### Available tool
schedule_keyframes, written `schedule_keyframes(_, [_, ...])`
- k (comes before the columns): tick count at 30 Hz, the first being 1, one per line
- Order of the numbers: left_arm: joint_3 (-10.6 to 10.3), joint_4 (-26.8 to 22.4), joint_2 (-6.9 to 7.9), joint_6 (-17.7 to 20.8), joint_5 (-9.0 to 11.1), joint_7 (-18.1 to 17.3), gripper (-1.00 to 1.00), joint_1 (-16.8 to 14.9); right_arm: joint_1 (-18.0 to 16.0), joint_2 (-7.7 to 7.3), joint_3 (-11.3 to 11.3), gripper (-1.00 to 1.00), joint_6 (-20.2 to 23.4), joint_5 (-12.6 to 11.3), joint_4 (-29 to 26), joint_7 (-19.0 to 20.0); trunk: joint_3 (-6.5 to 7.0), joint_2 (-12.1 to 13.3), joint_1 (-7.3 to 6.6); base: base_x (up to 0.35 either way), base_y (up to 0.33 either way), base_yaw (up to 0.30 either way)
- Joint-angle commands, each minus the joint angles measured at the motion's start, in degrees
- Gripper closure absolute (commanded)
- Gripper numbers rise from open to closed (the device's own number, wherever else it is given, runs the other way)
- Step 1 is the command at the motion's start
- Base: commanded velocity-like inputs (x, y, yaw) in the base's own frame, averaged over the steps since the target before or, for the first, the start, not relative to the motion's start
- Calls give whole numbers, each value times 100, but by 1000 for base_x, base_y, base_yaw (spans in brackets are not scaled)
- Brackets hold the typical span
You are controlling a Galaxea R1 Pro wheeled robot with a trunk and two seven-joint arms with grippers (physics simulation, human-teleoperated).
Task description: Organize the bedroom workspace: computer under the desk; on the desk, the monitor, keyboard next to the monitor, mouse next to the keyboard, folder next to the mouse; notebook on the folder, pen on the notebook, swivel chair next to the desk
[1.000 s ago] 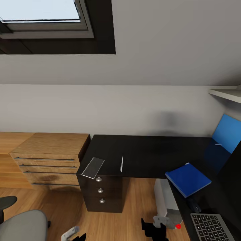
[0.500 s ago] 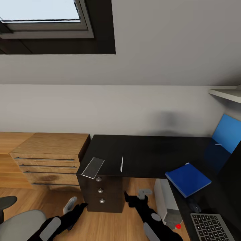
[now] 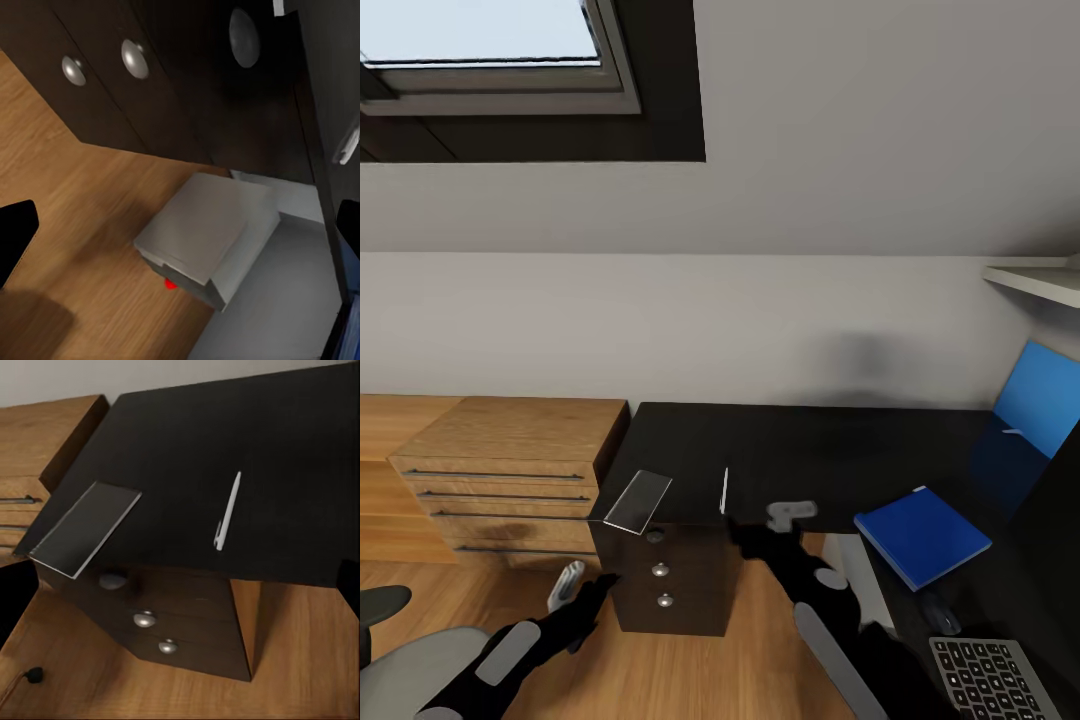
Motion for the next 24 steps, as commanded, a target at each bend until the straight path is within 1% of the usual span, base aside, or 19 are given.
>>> schedule_keyframes(1, [-28,18,7,-34,29,-8,-100,-7,-8,-50,20,-100,110,-60,-81,-99,-13,-13,4,0,0,0])
schedule_keyframes(2, [-26,67,11,-85,34,-9,-100,-8,-7,-136,25,-100,246,-74,-175,-162,-13,-13,4,0,0,0])
schedule_keyframes(5, [-24,247,30,-129,39,-19,-100,-10,-7,-262,24,-100,391,-106,-258,-232,-13,-13,4,0,0,0])
schedule_keyframes(9, [-24,411,40,-155,56,-37,-100,-10,-6,-363,13,-100,461,-191,-209,-282,-85,-173,92,0,0,0])
schedule_keyframes(14, [-37,471,16,-165,59,-58,-100,-11,-6,-435,15,-100,481,-277,-79,-303,-175,-374,201,0,0,0])
schedule_keyframes(24, [-56,486,-24,-168,63,-65,-100,-11,-6,-478,13,-100,521,-296,-43,-305,-354,-775,421,0,0,0])
